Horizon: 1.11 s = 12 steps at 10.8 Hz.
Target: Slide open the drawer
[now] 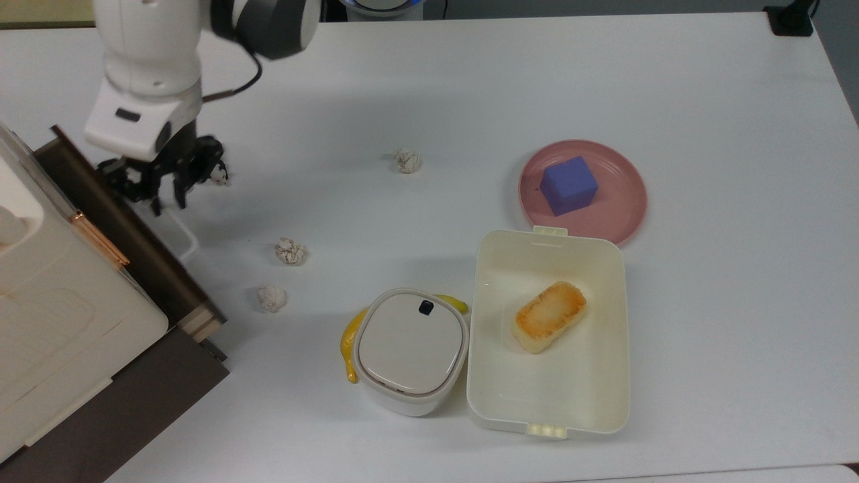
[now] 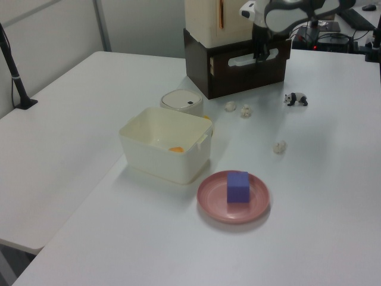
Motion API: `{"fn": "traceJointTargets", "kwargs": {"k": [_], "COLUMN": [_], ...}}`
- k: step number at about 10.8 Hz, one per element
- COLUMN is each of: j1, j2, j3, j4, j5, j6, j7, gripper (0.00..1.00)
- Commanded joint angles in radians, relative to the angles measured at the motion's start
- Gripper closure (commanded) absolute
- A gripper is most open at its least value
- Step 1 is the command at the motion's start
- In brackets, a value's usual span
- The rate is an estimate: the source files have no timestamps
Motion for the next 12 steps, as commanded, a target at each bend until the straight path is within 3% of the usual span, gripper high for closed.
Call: {"fn": "traceJointTargets", "kwargs": {"k": [1, 3, 4, 5, 6, 7, 9, 12], "j1": [0.099, 0.128, 0.134, 0.13, 0.113, 0.084, 0.051, -0.005], "j2": [-0.147, -0.178, -0.198, -0.224, -0.245, -0.262, -0.274, -0.285], "j3": [0.002, 0.02, 0.037, 0.064, 0.107, 0.146, 0.219, 0.292], "j4": [-0.051, -0.051, -0.051, -0.052, -0.057, -0.057, -0.052, -0.053], "j5": [0.009, 0.008, 0.012, 0.032, 0.043, 0.043, 0.032, 0.031], "j6": [-0.243, -0.329, -0.369, -0.393, -0.404, -0.43, -0.517, -0.558], "j7": [0.044, 0.096, 0.162, 0.346, 0.562, 0.731, 0.86, 0.885], "gripper": [0.7, 0.67, 0.49, 0.33, 0.07, 0.0, 0.0, 0.0]}}
